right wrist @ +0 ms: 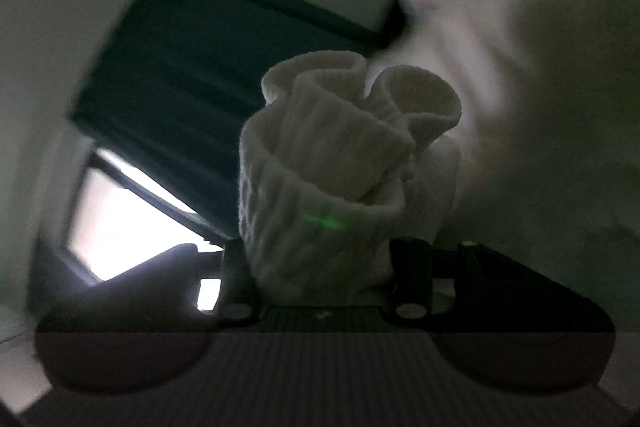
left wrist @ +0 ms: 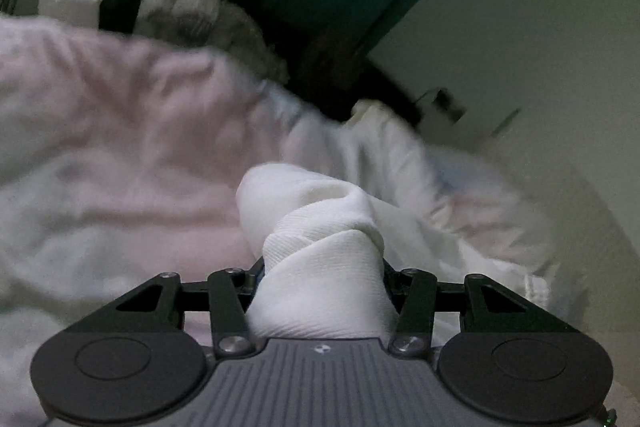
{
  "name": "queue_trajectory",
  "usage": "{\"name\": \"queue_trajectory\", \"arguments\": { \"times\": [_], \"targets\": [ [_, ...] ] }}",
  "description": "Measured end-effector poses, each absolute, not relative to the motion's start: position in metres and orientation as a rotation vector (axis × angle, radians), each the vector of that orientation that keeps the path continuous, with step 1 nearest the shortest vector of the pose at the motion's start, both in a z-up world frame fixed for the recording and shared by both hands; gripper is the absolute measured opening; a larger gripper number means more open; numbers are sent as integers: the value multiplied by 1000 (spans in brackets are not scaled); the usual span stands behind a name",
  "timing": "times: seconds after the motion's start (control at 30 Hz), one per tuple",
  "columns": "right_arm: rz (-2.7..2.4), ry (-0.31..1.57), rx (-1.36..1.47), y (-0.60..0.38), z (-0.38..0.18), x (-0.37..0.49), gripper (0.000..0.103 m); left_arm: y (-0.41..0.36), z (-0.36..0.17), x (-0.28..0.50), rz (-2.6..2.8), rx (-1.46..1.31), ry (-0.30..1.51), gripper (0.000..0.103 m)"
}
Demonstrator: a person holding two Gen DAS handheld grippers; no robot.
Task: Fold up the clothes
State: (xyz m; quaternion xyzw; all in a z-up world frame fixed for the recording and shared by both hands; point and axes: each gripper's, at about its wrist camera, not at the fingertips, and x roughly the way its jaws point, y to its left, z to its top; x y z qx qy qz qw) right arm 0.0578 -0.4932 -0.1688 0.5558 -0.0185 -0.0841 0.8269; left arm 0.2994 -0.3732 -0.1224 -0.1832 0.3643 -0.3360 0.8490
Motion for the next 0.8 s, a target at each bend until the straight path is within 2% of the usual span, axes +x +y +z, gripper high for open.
{"name": "queue_trajectory", "arguments": {
  "times": [0.07, 0.13, 0.27, 0.4, 0.47, 0.5, 0.6, 0.67, 0.8],
  "targets": [
    [-218, 35, 1250, -499, -197, 58, 43, -374, -138, 300, -717, -359, 772, 56],
    [-205, 31, 1323, -504, -215, 55, 43, -373, -149, 301, -727, -341, 773, 58],
    [-228, 63, 1300, -502, -208, 55, 45, -363, -150, 301, -727, -327, 792, 65],
    [-246, 91, 1348, -503, -206, 51, 50, -351, -126, 276, -692, -278, 798, 71],
    [-284, 136, 1347, -501, -197, 48, 55, -337, -109, 257, -685, -248, 795, 79],
    [-307, 162, 1342, -499, -192, 45, 56, -331, -100, 247, -688, -224, 789, 79],
    [-375, 236, 1317, -492, -174, 38, 71, -313, -72, 219, -693, -157, 770, 79],
    [-417, 266, 1250, -484, -157, 30, 85, -300, -54, 202, -689, -130, 753, 84],
    [-474, 313, 1092, -459, -114, 9, 85, -276, -15, 161, -686, -88, 672, 97]
  ]
}}
